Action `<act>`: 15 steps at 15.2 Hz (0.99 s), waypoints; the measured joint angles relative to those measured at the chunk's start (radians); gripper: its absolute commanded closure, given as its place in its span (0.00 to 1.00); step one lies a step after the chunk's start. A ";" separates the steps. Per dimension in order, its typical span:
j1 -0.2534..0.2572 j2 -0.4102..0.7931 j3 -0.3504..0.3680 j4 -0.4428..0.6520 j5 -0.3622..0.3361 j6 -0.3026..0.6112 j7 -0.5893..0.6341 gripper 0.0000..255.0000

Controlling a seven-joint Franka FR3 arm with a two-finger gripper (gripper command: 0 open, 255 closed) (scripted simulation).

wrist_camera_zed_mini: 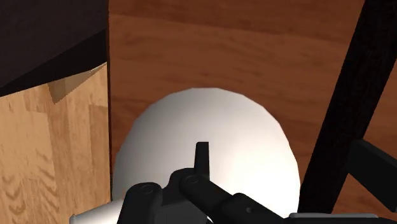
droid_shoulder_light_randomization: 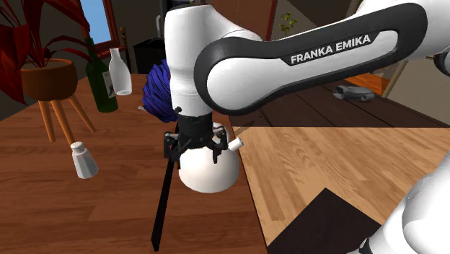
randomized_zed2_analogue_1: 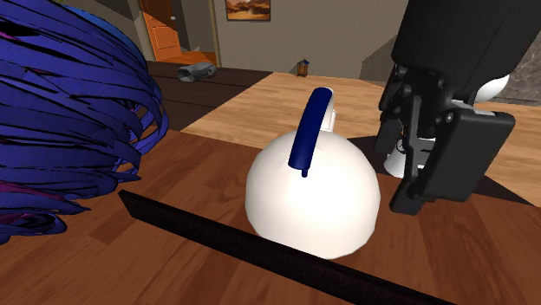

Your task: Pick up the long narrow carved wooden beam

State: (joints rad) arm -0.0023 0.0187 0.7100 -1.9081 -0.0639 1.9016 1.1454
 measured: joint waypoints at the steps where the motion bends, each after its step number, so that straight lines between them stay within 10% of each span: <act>1: 0.011 0.051 0.008 0.042 -0.036 -0.004 0.051 0.00; 6: 0.114 0.288 0.000 0.273 -0.198 -0.057 0.267 0.00; 14: 0.139 0.356 -0.022 0.258 -0.247 0.010 0.318 0.00; 15: 0.140 0.359 -0.022 0.255 -0.250 0.015 0.320 1.00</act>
State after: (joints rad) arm 0.1379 0.3781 0.6875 -1.6526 -0.3135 1.9162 1.4656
